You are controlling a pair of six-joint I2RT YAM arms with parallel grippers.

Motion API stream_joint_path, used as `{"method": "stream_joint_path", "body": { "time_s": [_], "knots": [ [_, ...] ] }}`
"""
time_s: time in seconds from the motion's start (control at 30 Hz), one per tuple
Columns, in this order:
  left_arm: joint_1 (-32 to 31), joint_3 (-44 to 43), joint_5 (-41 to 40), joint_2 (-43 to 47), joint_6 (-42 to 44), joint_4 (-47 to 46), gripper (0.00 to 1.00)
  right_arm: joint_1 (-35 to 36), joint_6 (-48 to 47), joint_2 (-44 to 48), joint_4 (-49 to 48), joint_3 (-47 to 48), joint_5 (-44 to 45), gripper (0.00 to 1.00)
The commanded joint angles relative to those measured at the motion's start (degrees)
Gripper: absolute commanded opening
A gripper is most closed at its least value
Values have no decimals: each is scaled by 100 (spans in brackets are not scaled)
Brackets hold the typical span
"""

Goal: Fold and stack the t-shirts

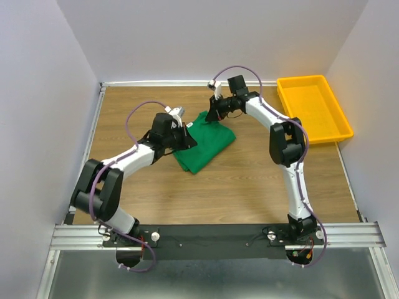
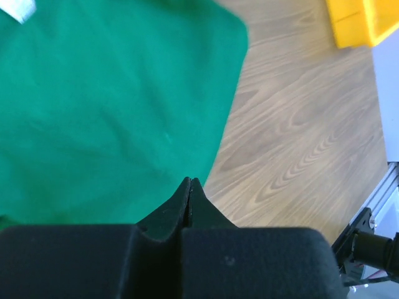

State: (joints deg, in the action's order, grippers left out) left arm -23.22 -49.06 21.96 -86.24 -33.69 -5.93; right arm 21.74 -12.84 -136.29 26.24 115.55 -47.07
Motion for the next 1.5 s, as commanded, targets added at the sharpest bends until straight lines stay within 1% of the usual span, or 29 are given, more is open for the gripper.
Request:
{"method": "stream_joint_path", "body": {
  "time_s": [0.0, 0.1, 0.23, 0.27, 0.33, 0.37, 0.43, 0.53, 0.57, 0.63, 0.67, 0.73, 0.77, 0.83, 0.87, 0.9, 1.0, 1.07, 1.13, 1.27, 1.3, 1.47],
  "knots": [
    [-7, -244, 187, -612, -199, -479, 0, 15, 510, -573, 391, 503, 21, 1],
    [2, -516, -24, -1034, -147, -330, 0, 15, 624, -811, 426, 723, 347, 0],
    [54, -658, -218, -1273, -111, -128, 0, 15, 677, -978, 417, 855, 716, 1],
    [90, -640, -288, -1290, -120, -92, 0, 15, 712, -1031, 417, 890, 943, 0],
    [229, -492, -490, -1290, -181, -57, 0, 6, 835, -1110, 408, 1031, 1129, 1],
    [283, -421, -551, -1264, -199, -48, 0, -3, 897, -1232, 408, 1240, 1252, 1],
    [406, -228, -692, -1238, -217, -39, 0, -29, 1099, -1347, 408, 1443, 1244, 1],
    [582, -26, -824, -1176, -208, -22, 0, -55, 1126, -1392, 382, 1655, 1016, 7],
    [643, 1, -833, -1185, -208, -22, 0, -56, 1100, -1366, 356, 1681, 824, 14],
    [670, 19, -798, -1237, -182, -22, 0, -91, 968, -1322, 356, 1717, 403, 23],
    [679, -7, -798, -1299, -155, -4, 0, -117, 863, -1260, 356, 1673, -113, 31],
    [688, -86, -781, -1369, -155, 22, 0, -178, 433, -989, 364, 1376, -634, 35],
    [679, -121, -789, -1387, -155, 22, 0, -196, 284, -883, 364, 1200, -828, 35],
    [679, -192, -798, -1475, -155, 31, 0, -205, -173, -646, 382, 910, -961, 33],
    [679, -261, -798, -1501, -155, 57, 0, -205, -305, -444, 391, 560, -979, 30],
    [687, -297, -815, -1562, -120, 83, 0, -196, -472, -347, 391, 426, -962, 20],
    [696, -376, -807, -1633, -85, 136, 0, -196, -666, -179, 478, 110, -831, 3],
    [705, -377, -816, -1642, -67, 145, 0, -196, -737, -152, 549, 47, -664, 2],
    [714, -359, -807, -1633, -50, 145, 0, -196, -589, -292, 558, 178, -260, 0],
    [714, -315, -781, -1616, -50, 145, 0, -196, -10, -932, 593, 889, 539, 1],
    [723, -298, -772, -1616, -32, 145, 0, -196, 62, -1030, 593, 1160, 628, 1],
    [723, -271, -737, -1607, 3, 145, 0, -196, 308, -1409, 575, 1680, 962, 1]
  ]
}}
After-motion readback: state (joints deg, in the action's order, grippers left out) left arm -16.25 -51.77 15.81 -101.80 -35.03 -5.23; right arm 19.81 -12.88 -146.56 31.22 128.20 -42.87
